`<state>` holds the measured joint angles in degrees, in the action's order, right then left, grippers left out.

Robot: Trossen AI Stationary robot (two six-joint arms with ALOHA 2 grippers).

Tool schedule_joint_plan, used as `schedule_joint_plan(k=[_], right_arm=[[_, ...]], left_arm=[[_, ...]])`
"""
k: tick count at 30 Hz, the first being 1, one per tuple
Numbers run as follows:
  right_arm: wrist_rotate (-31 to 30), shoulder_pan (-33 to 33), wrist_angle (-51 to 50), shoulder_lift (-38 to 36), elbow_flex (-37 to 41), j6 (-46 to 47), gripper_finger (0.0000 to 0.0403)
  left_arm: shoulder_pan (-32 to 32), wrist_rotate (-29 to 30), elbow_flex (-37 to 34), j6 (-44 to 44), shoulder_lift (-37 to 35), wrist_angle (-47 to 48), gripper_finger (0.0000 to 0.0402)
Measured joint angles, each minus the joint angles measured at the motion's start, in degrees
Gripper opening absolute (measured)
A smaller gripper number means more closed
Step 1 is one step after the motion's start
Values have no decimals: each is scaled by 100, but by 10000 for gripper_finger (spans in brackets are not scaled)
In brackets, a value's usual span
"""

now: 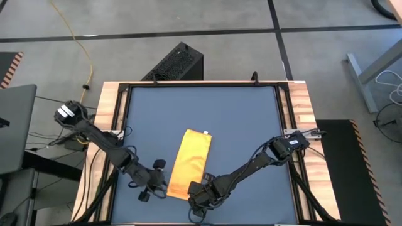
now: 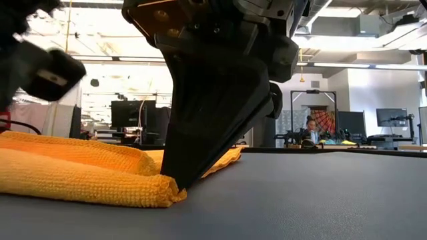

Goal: Roll towel
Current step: Roll the yellow microfiber cloth

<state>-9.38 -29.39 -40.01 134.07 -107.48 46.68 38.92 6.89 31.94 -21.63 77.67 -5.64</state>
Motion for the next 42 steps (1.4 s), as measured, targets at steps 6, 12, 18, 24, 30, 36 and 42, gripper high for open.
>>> schedule_joint_plan(k=[6,12,18,24,30,36,42], right_arm=[[6,19,31,8,2,11,10],[27,28,74,12,4,50,10],[30,26,83,14,4,90,11],[30,26,82,14,4,92,12],[36,26,107,14,9,140,13],[47,22,107,14,9,151,32],[49,22,-19,-65,18,143,77]], left_arm=[[607,500,3,839,-22,-454,98],[1032,1617,7,2171,998,-1498,99],[1013,1905,7,2233,1615,-1743,122],[984,1955,9,1915,1942,-1766,143],[832,1828,11,1669,1974,-1767,144],[571,1585,15,944,1981,-1460,113],[371,1137,15,525,1975,-1334,16]])
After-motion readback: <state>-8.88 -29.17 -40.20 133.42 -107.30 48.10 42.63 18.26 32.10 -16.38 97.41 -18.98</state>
